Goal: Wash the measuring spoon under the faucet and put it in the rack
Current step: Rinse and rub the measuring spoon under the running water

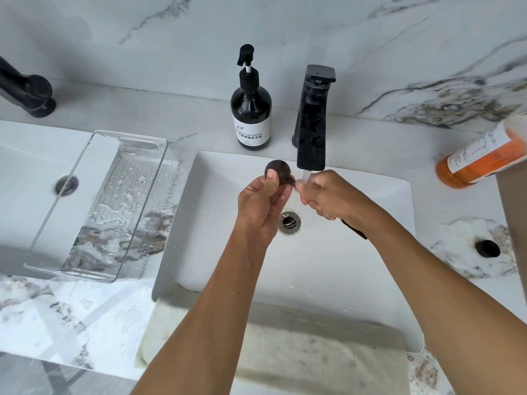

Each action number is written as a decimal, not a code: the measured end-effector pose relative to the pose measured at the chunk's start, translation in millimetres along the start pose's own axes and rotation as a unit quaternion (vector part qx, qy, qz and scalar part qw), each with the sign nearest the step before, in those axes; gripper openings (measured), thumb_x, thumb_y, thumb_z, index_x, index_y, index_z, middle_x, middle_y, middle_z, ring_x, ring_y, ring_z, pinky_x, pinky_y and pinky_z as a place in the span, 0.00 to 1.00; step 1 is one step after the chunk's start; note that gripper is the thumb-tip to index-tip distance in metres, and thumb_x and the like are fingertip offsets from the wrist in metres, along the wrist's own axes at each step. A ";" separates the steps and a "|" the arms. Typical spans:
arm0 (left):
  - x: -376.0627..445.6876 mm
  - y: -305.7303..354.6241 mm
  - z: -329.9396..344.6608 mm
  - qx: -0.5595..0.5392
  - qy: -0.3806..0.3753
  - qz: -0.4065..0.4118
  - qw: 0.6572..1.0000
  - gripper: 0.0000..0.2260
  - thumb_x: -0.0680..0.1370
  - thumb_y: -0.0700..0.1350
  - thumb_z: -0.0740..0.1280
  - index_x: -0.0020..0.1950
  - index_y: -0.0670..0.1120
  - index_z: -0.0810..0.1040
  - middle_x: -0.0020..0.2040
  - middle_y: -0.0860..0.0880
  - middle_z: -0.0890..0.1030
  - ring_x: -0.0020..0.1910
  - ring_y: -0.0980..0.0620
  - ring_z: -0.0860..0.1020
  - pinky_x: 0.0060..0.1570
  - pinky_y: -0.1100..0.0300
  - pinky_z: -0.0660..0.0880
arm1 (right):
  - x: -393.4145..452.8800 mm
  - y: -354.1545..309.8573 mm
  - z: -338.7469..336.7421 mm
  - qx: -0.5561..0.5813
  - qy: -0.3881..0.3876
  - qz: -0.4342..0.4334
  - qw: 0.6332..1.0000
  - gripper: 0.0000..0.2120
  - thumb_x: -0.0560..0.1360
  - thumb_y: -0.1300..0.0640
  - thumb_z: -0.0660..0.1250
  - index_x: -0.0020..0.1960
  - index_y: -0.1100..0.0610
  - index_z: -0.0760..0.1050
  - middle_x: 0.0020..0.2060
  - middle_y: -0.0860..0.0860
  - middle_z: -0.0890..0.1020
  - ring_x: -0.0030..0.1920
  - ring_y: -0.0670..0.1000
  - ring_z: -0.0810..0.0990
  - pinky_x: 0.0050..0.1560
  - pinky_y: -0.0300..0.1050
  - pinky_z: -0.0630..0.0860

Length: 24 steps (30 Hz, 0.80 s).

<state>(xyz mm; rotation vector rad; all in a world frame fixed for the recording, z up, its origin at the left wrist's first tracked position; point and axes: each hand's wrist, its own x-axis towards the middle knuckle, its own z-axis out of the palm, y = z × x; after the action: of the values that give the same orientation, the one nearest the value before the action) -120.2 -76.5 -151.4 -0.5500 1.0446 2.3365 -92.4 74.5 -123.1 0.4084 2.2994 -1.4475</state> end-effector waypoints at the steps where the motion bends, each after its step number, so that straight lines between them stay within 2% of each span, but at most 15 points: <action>1: 0.0 0.6 0.4 0.005 -0.005 0.001 1.000 0.08 0.81 0.42 0.65 0.45 0.39 0.77 0.43 0.42 0.86 0.43 0.49 0.85 0.48 0.61 0.82 | -0.9 0.9 -1.8 0.032 -0.008 -0.015 0.999 0.17 0.83 0.55 0.62 0.41 0.66 0.74 0.22 0.44 0.72 0.22 0.46 0.65 0.25 0.39 0.62; 2: -0.1 0.6 1.2 0.008 -0.008 0.002 1.000 0.08 0.81 0.42 0.65 0.45 0.39 0.77 0.42 0.43 0.86 0.43 0.49 0.85 0.49 0.60 0.82 | -2.0 2.0 -3.5 0.060 -0.012 -0.028 0.998 0.15 0.83 0.59 0.62 0.44 0.70 0.74 0.24 0.46 0.74 0.23 0.47 0.65 0.26 0.40 0.61; 4: -0.2 0.6 2.7 0.005 -0.008 0.001 1.000 0.09 0.81 0.42 0.65 0.44 0.39 0.77 0.42 0.42 0.86 0.43 0.50 0.85 0.50 0.60 0.82 | -2.5 3.3 -5.0 0.090 -0.010 -0.034 0.995 0.13 0.82 0.61 0.62 0.47 0.72 0.73 0.27 0.50 0.73 0.24 0.47 0.63 0.24 0.40 0.59; 6: -0.3 -0.4 3.9 0.000 -0.009 -0.002 1.000 0.08 0.81 0.42 0.66 0.45 0.39 0.77 0.42 0.43 0.86 0.42 0.50 0.86 0.49 0.61 0.82 | -0.2 3.6 -4.1 0.077 0.001 -0.025 0.997 0.16 0.82 0.55 0.64 0.44 0.68 0.74 0.28 0.50 0.70 0.24 0.47 0.61 0.23 0.39 0.56; 8: -1.6 -2.7 5.3 0.003 -0.015 -0.006 1.000 0.07 0.81 0.41 0.66 0.46 0.39 0.78 0.44 0.44 0.86 0.44 0.51 0.86 0.49 0.61 0.82 | 1.6 3.3 -2.2 0.062 0.010 -0.021 0.998 0.21 0.80 0.47 0.65 0.36 0.62 0.71 0.27 0.49 0.68 0.24 0.48 0.58 0.24 0.39 0.54; 10: -2.0 -5.5 6.4 0.001 -0.012 -0.005 1.000 0.07 0.81 0.41 0.66 0.44 0.39 0.78 0.47 0.43 0.85 0.45 0.51 0.85 0.50 0.60 0.82 | 1.5 4.9 -1.8 0.068 0.020 -0.028 0.997 0.22 0.80 0.46 0.65 0.34 0.59 0.68 0.26 0.50 0.68 0.25 0.49 0.58 0.25 0.39 0.54; 13: -0.4 -3.3 6.3 -0.002 0.010 -0.001 1.000 0.07 0.80 0.41 0.67 0.44 0.39 0.77 0.46 0.42 0.84 0.43 0.50 0.85 0.47 0.61 0.82 | -1.5 9.7 -3.4 0.094 -0.003 -0.037 0.995 0.15 0.81 0.57 0.65 0.43 0.69 0.75 0.26 0.50 0.73 0.25 0.48 0.65 0.23 0.38 0.61; 15: 1.0 -1.9 4.4 -0.007 0.023 0.001 1.000 0.06 0.80 0.41 0.67 0.45 0.40 0.76 0.47 0.42 0.84 0.44 0.49 0.83 0.47 0.61 0.82 | -3.4 12.8 -5.3 0.090 -0.030 -0.032 0.995 0.11 0.81 0.61 0.64 0.46 0.69 0.77 0.27 0.50 0.76 0.24 0.47 0.67 0.24 0.39 0.63; 18: -0.7 -6.1 3.0 -0.012 0.029 -0.003 1.000 0.06 0.80 0.41 0.66 0.48 0.39 0.77 0.46 0.43 0.84 0.44 0.50 0.84 0.47 0.61 0.82 | -1.3 13.2 -4.8 0.039 -0.020 -0.006 0.999 0.17 0.82 0.53 0.63 0.38 0.62 0.75 0.25 0.50 0.71 0.21 0.47 0.62 0.23 0.38 0.59; 21: -3.4 -11.3 2.8 -0.005 0.021 -0.012 1.000 0.07 0.81 0.41 0.66 0.46 0.39 0.78 0.45 0.43 0.85 0.42 0.52 0.85 0.46 0.62 0.82 | 2.1 12.0 -0.6 -0.002 0.016 0.015 1.000 0.25 0.80 0.40 0.61 0.32 0.57 0.70 0.20 0.45 0.67 0.19 0.46 0.59 0.21 0.35 0.57; 22: -3.4 -11.7 2.2 0.000 0.021 -0.012 1.000 0.07 0.80 0.41 0.66 0.46 0.38 0.78 0.46 0.43 0.85 0.43 0.51 0.85 0.47 0.62 0.82 | 1.6 12.6 -1.0 0.003 0.017 0.011 1.000 0.25 0.79 0.40 0.62 0.32 0.57 0.70 0.20 0.45 0.67 0.19 0.47 0.60 0.21 0.36 0.58; 24: -2.3 -8.4 0.0 0.002 0.024 -0.005 1.000 0.07 0.80 0.41 0.66 0.45 0.38 0.77 0.47 0.42 0.84 0.45 0.49 0.84 0.48 0.61 0.82 | -0.2 14.8 -3.0 0.023 -0.002 -0.016 1.000 0.22 0.80 0.45 0.64 0.35 0.60 0.74 0.22 0.47 0.72 0.21 0.48 0.64 0.24 0.38 0.62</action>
<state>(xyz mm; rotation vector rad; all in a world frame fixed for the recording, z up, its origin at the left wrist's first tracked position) -113.4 -72.4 -154.8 -0.6125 1.0650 2.3227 -86.2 83.5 -133.6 0.3822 2.2824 -1.5184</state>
